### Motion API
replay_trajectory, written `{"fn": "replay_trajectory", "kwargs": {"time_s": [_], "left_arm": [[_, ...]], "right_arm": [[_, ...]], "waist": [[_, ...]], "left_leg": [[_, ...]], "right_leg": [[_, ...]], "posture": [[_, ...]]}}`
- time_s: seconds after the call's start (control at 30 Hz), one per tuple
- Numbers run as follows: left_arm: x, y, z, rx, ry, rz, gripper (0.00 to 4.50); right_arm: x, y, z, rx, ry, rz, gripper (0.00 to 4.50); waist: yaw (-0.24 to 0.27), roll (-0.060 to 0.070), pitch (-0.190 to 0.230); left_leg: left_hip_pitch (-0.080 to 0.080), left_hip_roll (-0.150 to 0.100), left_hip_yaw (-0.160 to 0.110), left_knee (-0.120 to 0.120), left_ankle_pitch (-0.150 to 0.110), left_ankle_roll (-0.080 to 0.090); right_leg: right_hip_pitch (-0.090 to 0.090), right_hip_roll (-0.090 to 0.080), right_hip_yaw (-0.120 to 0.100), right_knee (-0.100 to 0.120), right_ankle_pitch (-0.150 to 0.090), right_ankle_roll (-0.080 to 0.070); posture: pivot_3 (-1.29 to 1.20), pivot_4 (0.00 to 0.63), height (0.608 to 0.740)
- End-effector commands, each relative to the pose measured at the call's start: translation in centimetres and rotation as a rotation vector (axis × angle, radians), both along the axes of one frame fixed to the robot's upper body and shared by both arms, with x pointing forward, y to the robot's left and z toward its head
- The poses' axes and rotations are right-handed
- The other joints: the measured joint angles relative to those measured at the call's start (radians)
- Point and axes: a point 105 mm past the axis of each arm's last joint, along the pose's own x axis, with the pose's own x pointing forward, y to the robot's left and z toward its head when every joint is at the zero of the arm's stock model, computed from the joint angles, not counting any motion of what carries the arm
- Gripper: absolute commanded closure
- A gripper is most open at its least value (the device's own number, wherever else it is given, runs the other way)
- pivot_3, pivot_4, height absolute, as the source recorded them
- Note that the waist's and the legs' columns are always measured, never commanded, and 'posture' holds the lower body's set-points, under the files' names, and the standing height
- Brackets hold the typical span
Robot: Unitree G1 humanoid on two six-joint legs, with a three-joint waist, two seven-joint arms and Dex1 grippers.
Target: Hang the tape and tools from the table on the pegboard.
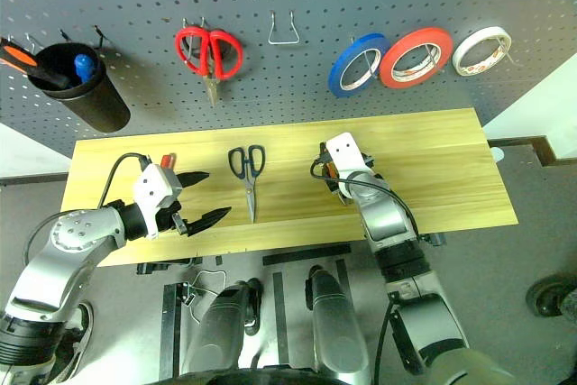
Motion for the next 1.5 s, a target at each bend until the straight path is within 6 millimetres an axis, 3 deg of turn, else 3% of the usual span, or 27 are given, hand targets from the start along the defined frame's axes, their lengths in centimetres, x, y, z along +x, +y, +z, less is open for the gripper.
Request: {"fn": "replay_trajectory", "kwargs": {"time_s": [0.03, 0.57, 0.8, 1.07, 1.17, 1.27, 1.5], "left_arm": [[-0.4, 0.0, 1.0, -0.009, -0.035, -0.006, 0.0], [-0.5, -0.2, 1.3, -0.024, -0.042, -0.008, 0.0], [-0.6, -0.2, 1.4, -0.024, -0.042, -0.003, 0.0], [-0.4, -0.2, 1.4, -0.027, -0.046, 0.002, 0.0], [-0.4, -0.3, 1.6, -0.035, -0.052, -0.003, 0.0], [-0.3, -0.4, 2.0, -0.054, -0.066, -0.009, 0.0], [0.9, 0.1, 4.2, -0.147, -0.153, 0.016, 0.0]], "right_arm": [[0.1, -0.3, 0.3, 0.012, 0.013, 0.005, 0.21], [-0.1, -0.5, -0.2, 0.042, 0.12, 0.022, 0.21], [0.2, -1.2, 0.0, 0.032, 0.12, 0.018, 2.4], [0.3, -1.2, 0.1, 0.03, 0.113, 0.03, 2.41], [-0.9, -0.3, 0.9, 0.073, 0.059, 0.126, 2.41], [-3.3, 0.9, 2.7, 0.162, -0.016, 0.272, 2.41], [-10.7, 0.7, 8.1, 0.389, -0.145, 0.542, 2.41]], "waist": [[0.0, 0.0, 0.0], [0.0, 0.001, 0.002], [0.0, 0.001, 0.003], [0.0, 0.001, 0.003], [0.001, 0.001, 0.003], [0.008, 0.001, 0.003], [0.031, 0.001, 0.003]], "left_leg": [[0.0, 0.0, 0.0, 0.0, 0.0, 0.0], [-0.001, 0.0, 0.0, 0.0, 0.0, 0.0], [-0.001, 0.0, 0.0, 0.0, 0.0, 0.0], [-0.002, 0.0, 0.0, 0.0, 0.0, 0.0], [-0.003, 0.0, 0.0, 0.0, 0.0, 0.0], [-0.009, 0.0, -0.002, 0.0, 0.0, 0.0], [-0.012, 0.0, -0.002, 0.002, 0.0, -0.001]], "right_leg": [[0.0, 0.0, 0.0, 0.0, 0.0, 0.0], [-0.001, 0.0, 0.0, 0.0, 0.0, 0.0], [-0.001, 0.0, 0.0, 0.0, 0.0, 0.0], [-0.002, 0.0, 0.0, 0.0, 0.0, 0.0], [-0.003, 0.0, 0.0, 0.0, 0.0, 0.0], [-0.007, 0.0, -0.002, 0.0, 0.0, 0.0], [-0.009, 0.0, -0.002, 0.0, 0.0, 0.0]], "posture": [[0.09, 0.386, 0.74], [0.09, 0.388, 0.74], [0.09, 0.388, 0.74], [0.09, 0.38, 0.74], [0.09, 0.375, 0.74], [0.09, 0.36, 0.74], [0.08, 0.339, 0.74]]}}
